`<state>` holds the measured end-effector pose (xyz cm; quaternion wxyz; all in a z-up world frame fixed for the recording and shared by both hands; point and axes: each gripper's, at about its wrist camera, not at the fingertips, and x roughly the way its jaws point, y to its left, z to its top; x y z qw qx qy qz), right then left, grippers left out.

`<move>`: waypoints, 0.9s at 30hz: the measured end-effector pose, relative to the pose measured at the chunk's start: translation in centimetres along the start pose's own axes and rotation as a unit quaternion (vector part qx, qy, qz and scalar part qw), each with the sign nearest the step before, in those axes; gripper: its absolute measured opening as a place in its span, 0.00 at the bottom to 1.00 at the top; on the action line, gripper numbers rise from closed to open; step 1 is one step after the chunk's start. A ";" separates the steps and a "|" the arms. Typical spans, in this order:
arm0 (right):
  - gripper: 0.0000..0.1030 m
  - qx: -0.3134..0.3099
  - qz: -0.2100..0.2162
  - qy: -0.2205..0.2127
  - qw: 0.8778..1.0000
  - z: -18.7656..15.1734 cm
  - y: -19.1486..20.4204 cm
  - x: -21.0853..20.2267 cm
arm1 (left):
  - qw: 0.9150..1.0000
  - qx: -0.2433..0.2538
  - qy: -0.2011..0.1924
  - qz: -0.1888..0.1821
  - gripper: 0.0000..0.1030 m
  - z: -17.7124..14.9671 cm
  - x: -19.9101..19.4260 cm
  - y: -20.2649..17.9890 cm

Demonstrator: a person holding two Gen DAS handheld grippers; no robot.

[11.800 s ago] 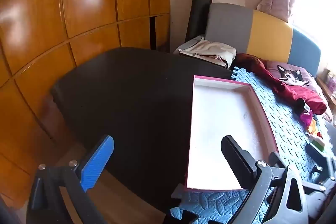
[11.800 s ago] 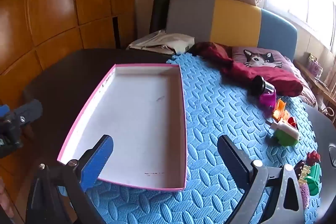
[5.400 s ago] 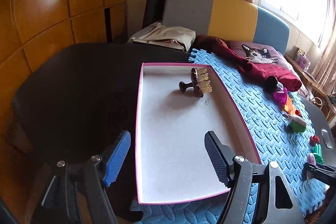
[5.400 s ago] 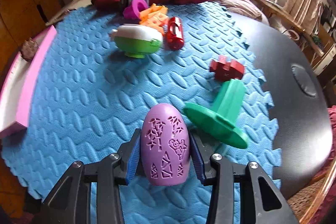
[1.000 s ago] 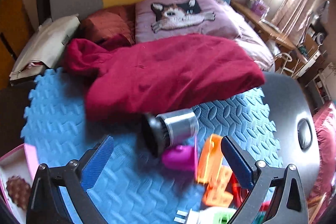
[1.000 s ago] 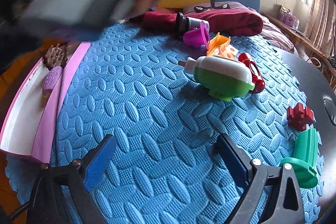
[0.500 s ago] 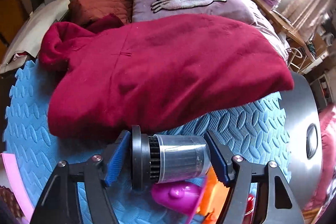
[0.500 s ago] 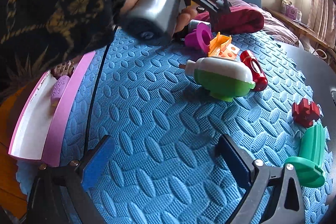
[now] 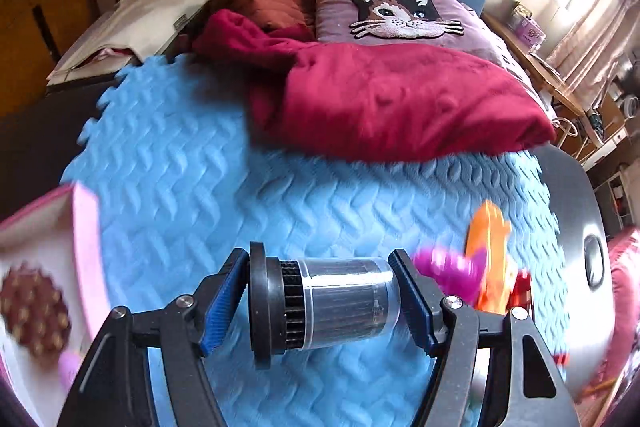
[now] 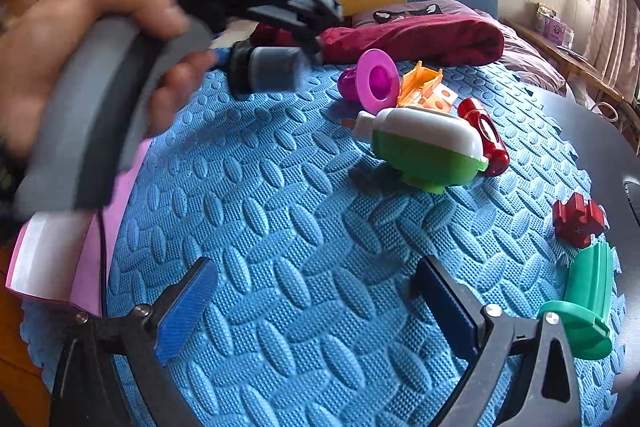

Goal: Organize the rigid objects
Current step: 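Lift the cup with the left gripper while the right gripper grasps the green plunger toy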

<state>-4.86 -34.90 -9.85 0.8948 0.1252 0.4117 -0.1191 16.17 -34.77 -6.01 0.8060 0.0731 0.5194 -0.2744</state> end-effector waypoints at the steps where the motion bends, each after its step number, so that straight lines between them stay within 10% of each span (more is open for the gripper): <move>1: 0.99 -0.002 -0.002 0.001 1.000 0.0 0.1 0.0 | 1.000 0.002 -0.005 0.001 0.70 -0.9 -0.6 0.3; 8: 1.00 -0.021 -0.020 0.013 0.999 0.0 0.9 0.3 | 0.999 0.037 -0.028 0.009 0.70 -6.0 -3.6 1.2; 13: 0.77 -0.017 -0.007 0.021 1.000 -0.5 -0.5 -1.4 | 0.997 0.061 -0.037 -0.001 0.70 -8.2 -4.9 0.9; 15: 0.65 0.012 0.012 0.032 0.999 -0.7 -2.1 -2.7 | 0.996 0.073 -0.041 -0.002 0.70 -9.0 -5.2 0.6; 27: 0.64 0.213 0.004 -0.001 0.977 1.0 -14.5 -10.7 | 0.988 0.147 -0.048 -0.029 0.70 -16.0 -6.9 -2.1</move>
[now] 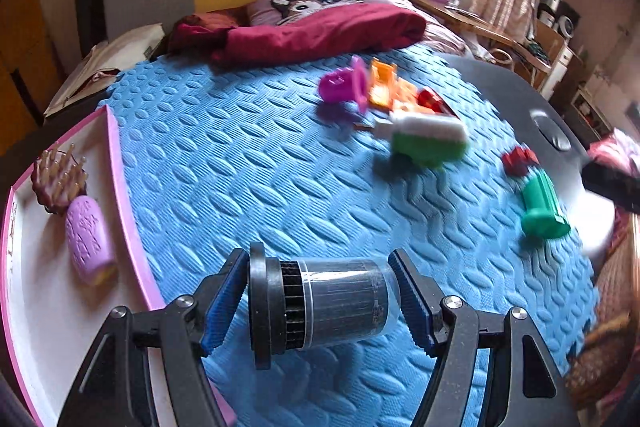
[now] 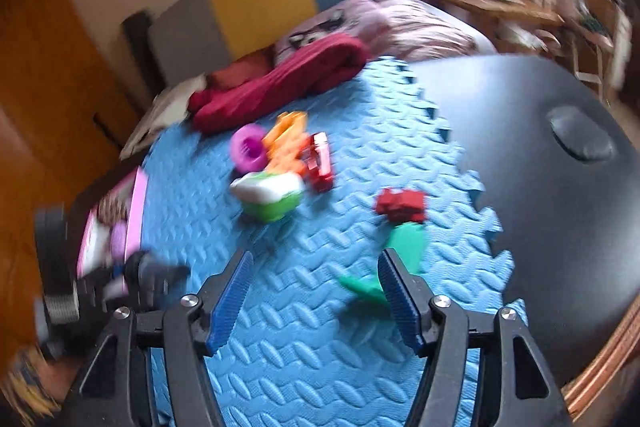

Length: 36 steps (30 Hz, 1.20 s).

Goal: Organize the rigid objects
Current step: 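Lift the cup with the left gripper while the right gripper grasps the green plunger toy, then carry the cup into the white tray and open the left gripper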

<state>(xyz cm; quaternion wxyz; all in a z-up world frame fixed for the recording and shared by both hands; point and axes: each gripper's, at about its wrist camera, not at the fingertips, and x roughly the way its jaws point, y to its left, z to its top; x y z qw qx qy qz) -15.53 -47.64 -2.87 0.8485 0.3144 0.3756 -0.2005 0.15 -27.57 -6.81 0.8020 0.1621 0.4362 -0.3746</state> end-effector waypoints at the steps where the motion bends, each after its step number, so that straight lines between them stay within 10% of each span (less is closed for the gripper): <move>1: 0.64 0.025 -0.005 0.009 1.000 0.3 -1.0 0.2 | 1.000 0.008 -0.005 0.002 0.69 -0.5 -0.2 -0.5; 9: 0.63 0.066 -0.051 0.070 0.994 1.5 -3.3 4.3 | 1.000 0.021 -0.018 0.004 0.67 -1.9 -0.2 -1.5; 12: 0.30 0.050 -0.074 0.107 0.990 0.4 -3.1 6.9 | 1.000 0.022 -0.022 0.005 0.67 -2.0 0.0 -1.5; 29: 0.33 -0.102 -0.111 0.067 0.986 -1.7 1.5 7.8 | 0.999 0.018 -0.024 0.011 0.67 -2.7 0.5 -1.7; 36: 0.31 -0.118 -0.110 0.059 0.985 -1.9 1.6 7.5 | 0.997 -0.015 -0.074 -0.034 0.67 -2.1 -5.0 -0.3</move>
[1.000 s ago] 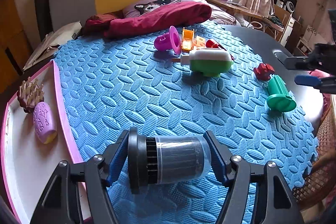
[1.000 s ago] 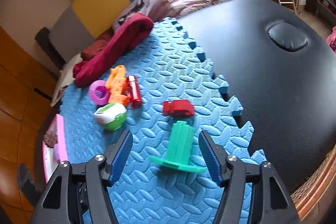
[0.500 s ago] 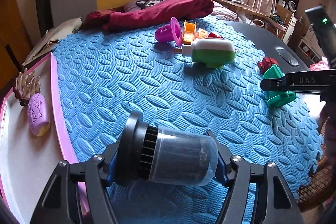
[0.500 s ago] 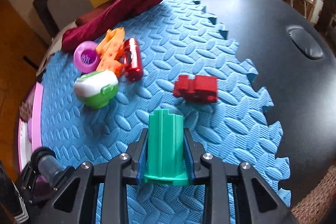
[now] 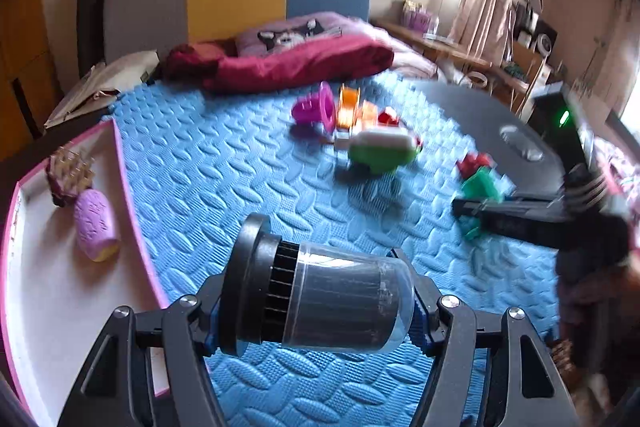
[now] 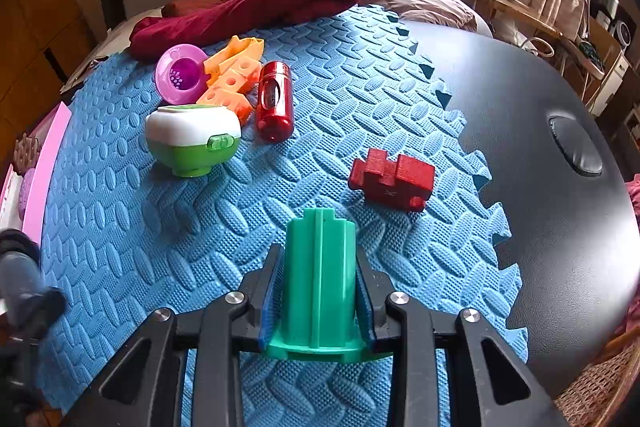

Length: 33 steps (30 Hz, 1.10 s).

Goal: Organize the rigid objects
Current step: 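Carry the cup into the white tray and open the left gripper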

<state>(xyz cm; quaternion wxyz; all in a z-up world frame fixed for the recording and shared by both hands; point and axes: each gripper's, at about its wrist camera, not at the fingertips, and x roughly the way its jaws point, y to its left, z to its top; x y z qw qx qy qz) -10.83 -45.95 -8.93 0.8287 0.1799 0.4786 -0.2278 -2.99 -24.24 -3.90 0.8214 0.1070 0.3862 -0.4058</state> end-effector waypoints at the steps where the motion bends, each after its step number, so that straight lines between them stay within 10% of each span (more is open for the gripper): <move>1: 0.31 0.000 0.000 0.000 1.000 0.1 0.1 0.0 | 1.000 -0.012 -0.009 -0.001 0.67 0.3 -1.0 0.6; 9: 0.31 -0.007 -0.005 -0.004 1.000 0.0 0.3 -0.1 | 0.987 -0.142 -0.049 0.060 0.67 1.5 -6.8 11.2; 16: 0.30 -0.016 -0.007 -0.008 1.000 -0.1 0.5 -0.3 | 0.959 -0.243 -0.001 0.148 0.67 0.5 -4.4 22.4; 33: 0.29 -0.032 -0.010 -0.017 0.999 0.0 1.1 -0.1 | 0.946 -0.269 0.028 0.178 0.74 3.0 3.1 27.6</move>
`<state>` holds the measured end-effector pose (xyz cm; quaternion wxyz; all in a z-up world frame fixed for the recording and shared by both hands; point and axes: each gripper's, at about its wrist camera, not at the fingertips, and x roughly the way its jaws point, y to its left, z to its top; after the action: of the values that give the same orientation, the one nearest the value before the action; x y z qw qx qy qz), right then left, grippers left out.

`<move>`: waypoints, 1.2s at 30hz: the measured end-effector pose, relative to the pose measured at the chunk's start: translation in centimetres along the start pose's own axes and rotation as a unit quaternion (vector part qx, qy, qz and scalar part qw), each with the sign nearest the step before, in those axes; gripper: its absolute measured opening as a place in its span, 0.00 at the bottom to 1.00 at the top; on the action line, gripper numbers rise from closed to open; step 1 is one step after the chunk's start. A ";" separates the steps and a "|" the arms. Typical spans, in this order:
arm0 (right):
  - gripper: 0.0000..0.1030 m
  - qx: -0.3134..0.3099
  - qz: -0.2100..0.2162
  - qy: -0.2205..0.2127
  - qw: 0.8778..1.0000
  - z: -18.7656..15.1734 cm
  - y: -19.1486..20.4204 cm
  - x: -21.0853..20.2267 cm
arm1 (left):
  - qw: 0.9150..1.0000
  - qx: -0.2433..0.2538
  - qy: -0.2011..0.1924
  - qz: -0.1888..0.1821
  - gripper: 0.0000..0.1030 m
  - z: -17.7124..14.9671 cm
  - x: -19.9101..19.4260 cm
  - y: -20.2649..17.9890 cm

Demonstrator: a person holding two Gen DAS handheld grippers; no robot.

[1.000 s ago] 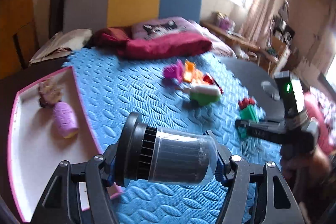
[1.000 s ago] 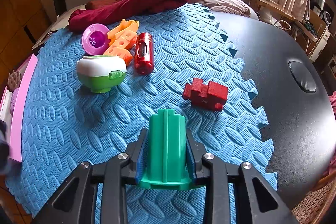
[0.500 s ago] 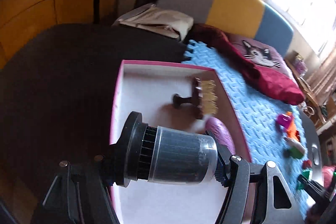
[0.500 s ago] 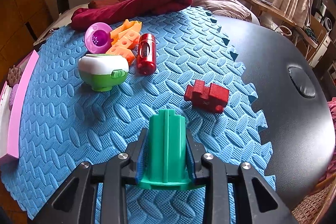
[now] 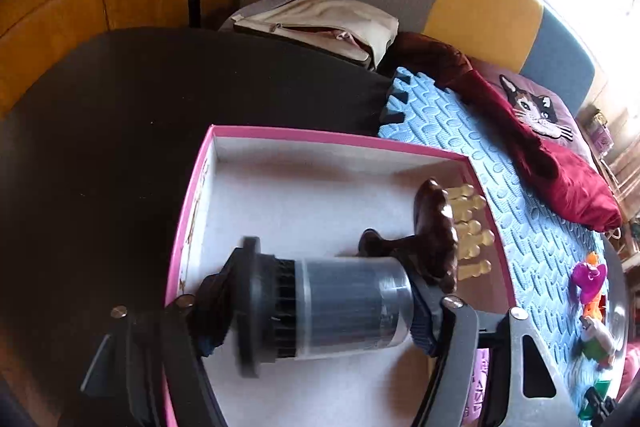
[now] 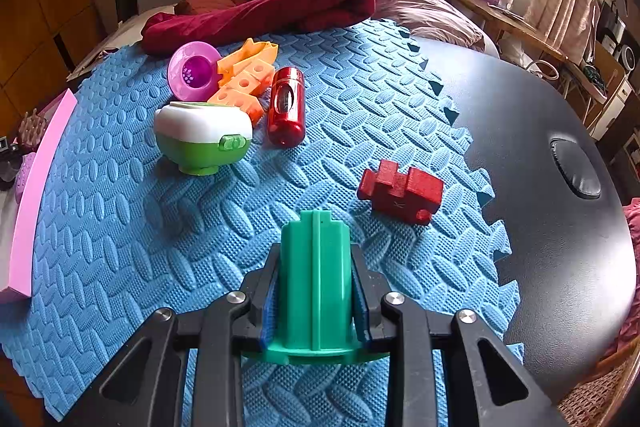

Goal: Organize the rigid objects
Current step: 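Carry the cup into the white tray and open the left gripper, then carry the green plunger toy over the white tray with the right gripper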

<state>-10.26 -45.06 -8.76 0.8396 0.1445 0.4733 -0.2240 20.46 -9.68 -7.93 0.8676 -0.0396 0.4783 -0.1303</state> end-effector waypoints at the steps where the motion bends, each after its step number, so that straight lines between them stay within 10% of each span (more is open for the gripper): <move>1: 0.29 0.000 0.000 0.000 1.000 0.0 0.0 0.0 | 1.000 0.002 -0.006 0.000 0.78 0.0 -0.2 0.0; 36: 0.29 0.007 -0.001 -0.004 1.000 0.0 0.1 0.0 | 0.997 0.050 -0.059 0.027 0.84 -10.4 -11.8 -0.6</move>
<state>-10.24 -45.01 -8.73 0.8403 0.1490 0.4681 -0.2293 5.58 -6.58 -3.73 0.8986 0.0088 0.4197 -0.1278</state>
